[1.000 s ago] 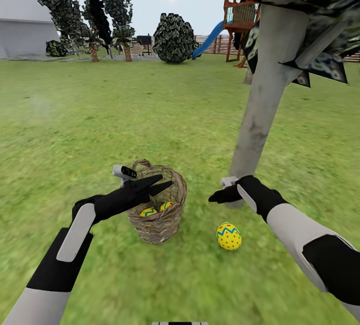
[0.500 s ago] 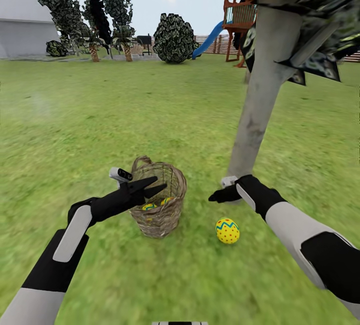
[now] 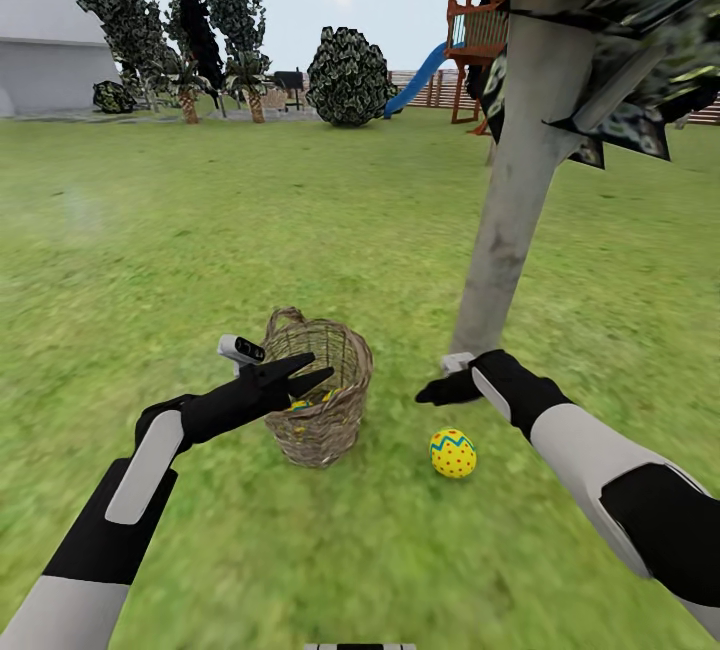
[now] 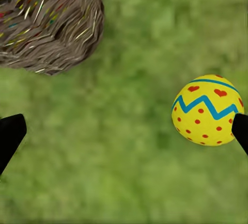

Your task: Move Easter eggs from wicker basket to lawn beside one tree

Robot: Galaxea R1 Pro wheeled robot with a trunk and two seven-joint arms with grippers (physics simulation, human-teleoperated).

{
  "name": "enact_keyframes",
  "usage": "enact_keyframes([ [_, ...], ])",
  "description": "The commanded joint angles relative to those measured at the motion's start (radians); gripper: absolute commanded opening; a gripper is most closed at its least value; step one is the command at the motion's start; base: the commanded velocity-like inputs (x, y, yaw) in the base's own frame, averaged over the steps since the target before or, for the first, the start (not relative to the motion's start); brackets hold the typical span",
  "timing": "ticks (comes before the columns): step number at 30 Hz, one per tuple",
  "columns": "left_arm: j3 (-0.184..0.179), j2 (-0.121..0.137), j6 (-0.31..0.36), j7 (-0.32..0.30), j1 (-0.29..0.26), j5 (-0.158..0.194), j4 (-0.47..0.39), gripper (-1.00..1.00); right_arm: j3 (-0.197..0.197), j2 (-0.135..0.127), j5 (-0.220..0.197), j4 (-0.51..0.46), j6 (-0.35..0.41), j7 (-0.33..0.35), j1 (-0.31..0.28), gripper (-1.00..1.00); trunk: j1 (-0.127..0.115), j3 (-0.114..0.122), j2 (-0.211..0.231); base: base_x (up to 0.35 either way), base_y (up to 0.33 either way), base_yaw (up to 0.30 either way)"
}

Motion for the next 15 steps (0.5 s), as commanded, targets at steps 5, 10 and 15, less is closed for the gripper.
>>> enact_keyframes([
  [5, -0.001, -0.001, 0.004, -0.001, -0.001, 0.001, -0.002, 1.0, 0.005, 0.003, -0.004, -0.09, 0.015, 0.064, -0.001, 1.0, 0.0, -0.001, 0.0, 0.0, 0.0, 0.0],
  [10, -0.001, 0.0, 0.002, 0.0, -0.001, 0.0, 0.0, 1.0, 0.004, -0.001, -0.058, -0.298, 0.067, 0.083, 0.006, 1.0, 0.0, -0.001, 0.0, 0.0, 0.0, 0.0],
  [15, -0.002, -0.001, 0.002, 0.002, 0.0, -0.002, 0.002, 1.0, 0.003, -0.004, -0.07, -0.384, 0.081, 0.084, 0.009, 1.0, 0.0, -0.001, 0.0, 0.0, 0.0, 0.0],
])
